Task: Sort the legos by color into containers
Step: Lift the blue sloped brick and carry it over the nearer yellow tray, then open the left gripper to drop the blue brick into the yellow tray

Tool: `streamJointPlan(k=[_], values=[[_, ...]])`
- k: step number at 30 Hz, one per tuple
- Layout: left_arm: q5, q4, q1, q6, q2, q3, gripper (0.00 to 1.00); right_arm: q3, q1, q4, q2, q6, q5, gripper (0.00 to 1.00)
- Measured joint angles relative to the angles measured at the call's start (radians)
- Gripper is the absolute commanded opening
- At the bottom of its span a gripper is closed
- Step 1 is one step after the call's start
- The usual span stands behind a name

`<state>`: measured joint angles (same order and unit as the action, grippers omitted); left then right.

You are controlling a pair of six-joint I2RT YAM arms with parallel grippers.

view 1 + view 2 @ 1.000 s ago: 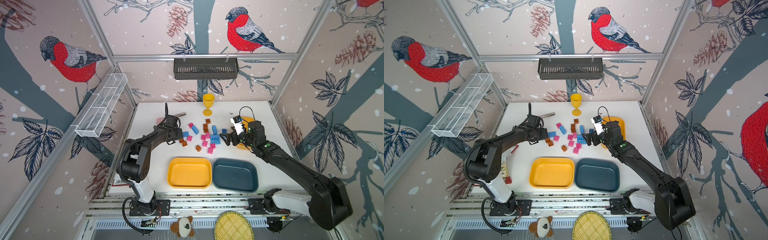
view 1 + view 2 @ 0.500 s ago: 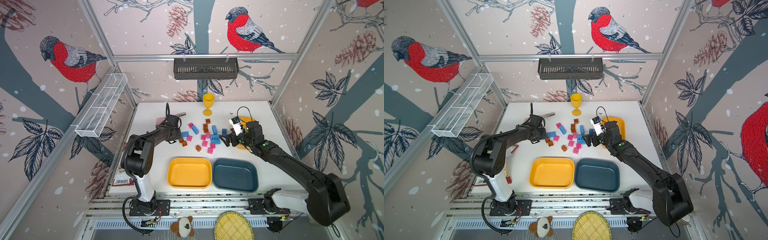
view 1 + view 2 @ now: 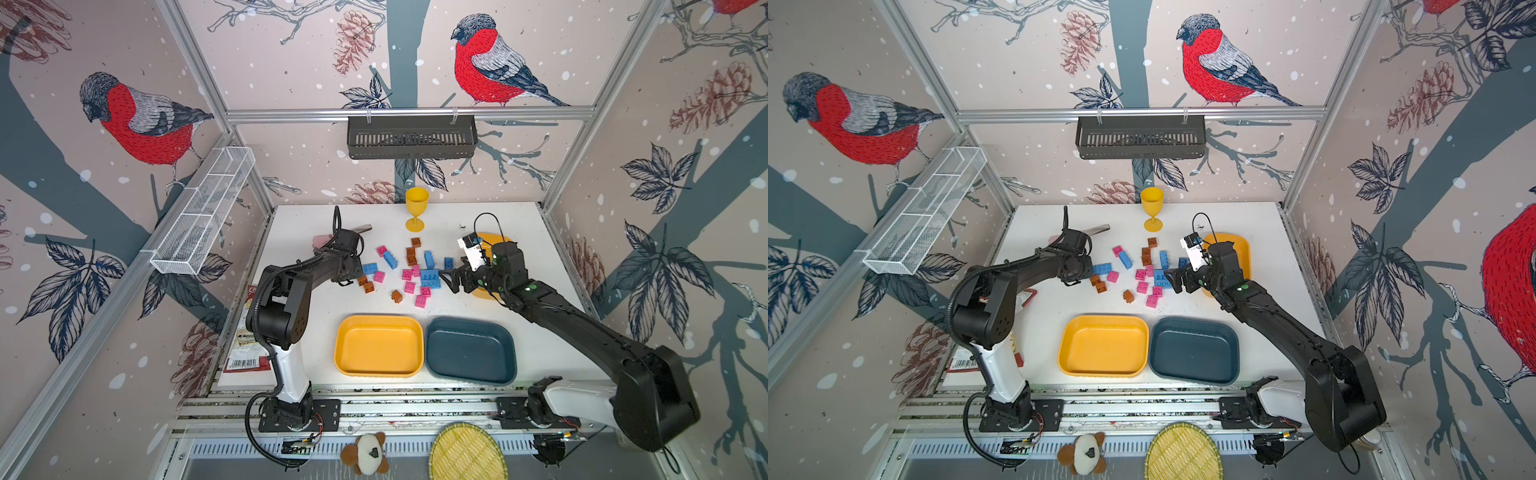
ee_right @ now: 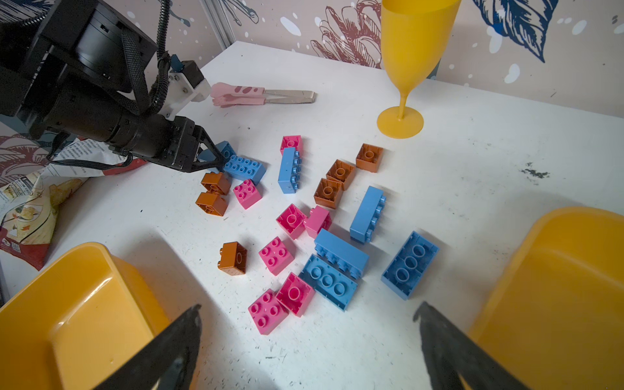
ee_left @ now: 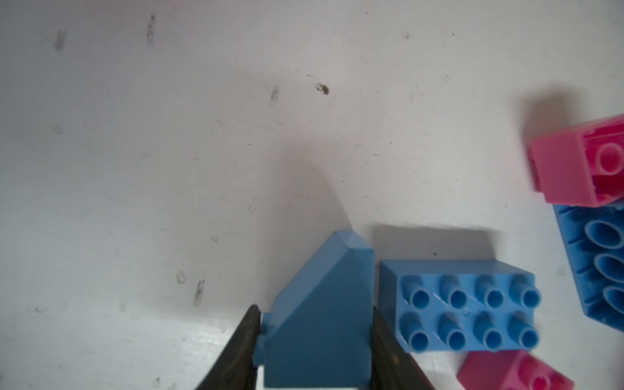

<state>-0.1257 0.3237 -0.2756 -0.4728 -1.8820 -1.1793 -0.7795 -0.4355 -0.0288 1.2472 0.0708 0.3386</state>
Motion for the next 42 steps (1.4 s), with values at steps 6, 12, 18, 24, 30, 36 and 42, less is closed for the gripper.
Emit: streamJointPlan(k=[6,12,18,24,30,36,42], values=[[-0.002,0.006,0.001,0.002,0.000,-0.006,0.38,0.000,0.000,0.002,0.000,0.000,0.000,0.99],[0.000,0.067,0.003,0.011,0.080,-0.039,0.39,-0.007,0.005,0.003,0.000,0.000,0.001,0.99],[0.029,0.169,-0.032,0.029,0.248,-0.052,0.40,-0.021,0.016,0.001,0.003,0.000,0.017,1.00],[0.082,0.301,-0.114,0.013,0.457,0.027,0.40,-0.039,0.024,-0.003,0.043,0.000,0.044,0.99],[0.133,0.433,-0.183,-0.079,0.666,0.145,0.40,-0.056,0.027,-0.003,0.058,-0.017,0.079,1.00],[0.189,0.497,-0.269,-0.202,0.791,0.294,0.39,-0.061,0.029,0.004,0.060,-0.027,0.147,0.99],[0.226,0.537,-0.338,-0.287,0.827,0.366,0.40,-0.055,0.029,0.033,0.032,-0.044,0.218,0.99]])
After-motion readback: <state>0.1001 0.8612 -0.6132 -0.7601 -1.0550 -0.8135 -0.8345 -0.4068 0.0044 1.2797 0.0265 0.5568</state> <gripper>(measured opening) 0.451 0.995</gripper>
